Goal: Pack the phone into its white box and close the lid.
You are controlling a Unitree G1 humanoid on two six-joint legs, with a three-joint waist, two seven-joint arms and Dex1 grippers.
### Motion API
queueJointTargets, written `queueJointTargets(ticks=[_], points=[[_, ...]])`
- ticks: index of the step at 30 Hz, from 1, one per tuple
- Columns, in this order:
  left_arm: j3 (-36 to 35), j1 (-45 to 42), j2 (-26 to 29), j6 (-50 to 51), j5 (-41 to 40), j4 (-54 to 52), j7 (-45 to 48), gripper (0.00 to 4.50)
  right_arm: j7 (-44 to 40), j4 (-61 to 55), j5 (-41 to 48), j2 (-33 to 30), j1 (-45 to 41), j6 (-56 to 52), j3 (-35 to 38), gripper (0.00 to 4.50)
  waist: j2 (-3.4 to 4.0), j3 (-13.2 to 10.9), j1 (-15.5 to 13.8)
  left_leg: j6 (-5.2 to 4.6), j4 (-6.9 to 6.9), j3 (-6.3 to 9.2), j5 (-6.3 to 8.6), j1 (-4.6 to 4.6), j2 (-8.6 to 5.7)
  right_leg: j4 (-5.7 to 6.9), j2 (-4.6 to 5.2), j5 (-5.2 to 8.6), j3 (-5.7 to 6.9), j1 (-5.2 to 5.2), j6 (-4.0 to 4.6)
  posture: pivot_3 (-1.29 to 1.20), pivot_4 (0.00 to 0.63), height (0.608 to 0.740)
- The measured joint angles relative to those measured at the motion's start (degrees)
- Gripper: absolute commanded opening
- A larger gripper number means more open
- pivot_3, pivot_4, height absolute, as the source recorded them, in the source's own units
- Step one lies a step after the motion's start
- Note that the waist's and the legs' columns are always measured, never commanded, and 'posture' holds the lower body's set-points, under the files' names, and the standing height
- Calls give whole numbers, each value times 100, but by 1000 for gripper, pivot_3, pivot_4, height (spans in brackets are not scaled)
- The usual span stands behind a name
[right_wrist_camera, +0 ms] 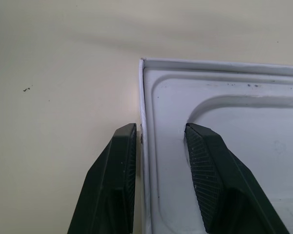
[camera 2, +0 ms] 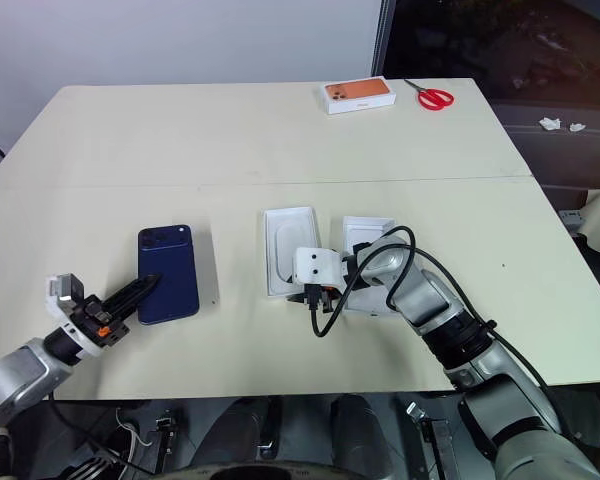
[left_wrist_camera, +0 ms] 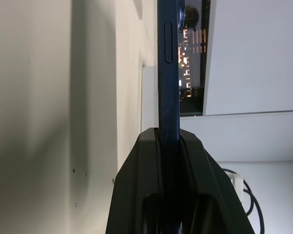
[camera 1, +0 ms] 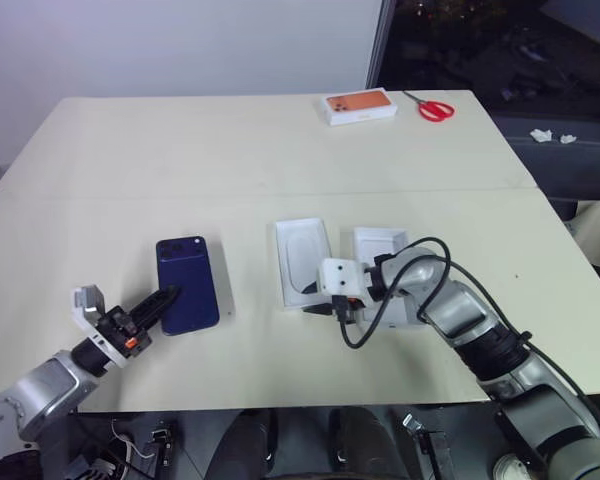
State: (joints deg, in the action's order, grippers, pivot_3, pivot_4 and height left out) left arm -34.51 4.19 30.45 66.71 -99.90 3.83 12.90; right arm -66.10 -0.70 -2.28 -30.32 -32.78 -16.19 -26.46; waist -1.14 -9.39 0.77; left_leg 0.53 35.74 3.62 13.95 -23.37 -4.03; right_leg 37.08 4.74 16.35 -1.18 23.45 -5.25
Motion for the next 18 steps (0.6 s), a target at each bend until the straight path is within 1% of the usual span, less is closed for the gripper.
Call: queueJointTargets(ticks=[8, 18], points=[[166, 0, 63, -97, -28, -2, -9, 0, 33, -4, -43, 28, 8, -31, -1, 1518, 0, 0, -1, -2, 5, 0, 1, -1, 0, 1, 0, 0, 1, -2, 0, 0, 150, 740], [222, -28, 188, -132, -199, -2, -82, 0, 168, -53, 14, 333, 48, -335, -45, 1518, 0, 0, 2, -4, 17, 1, 2, -1, 0, 5, -1, -1, 1, -2, 1, 0, 150, 740]])
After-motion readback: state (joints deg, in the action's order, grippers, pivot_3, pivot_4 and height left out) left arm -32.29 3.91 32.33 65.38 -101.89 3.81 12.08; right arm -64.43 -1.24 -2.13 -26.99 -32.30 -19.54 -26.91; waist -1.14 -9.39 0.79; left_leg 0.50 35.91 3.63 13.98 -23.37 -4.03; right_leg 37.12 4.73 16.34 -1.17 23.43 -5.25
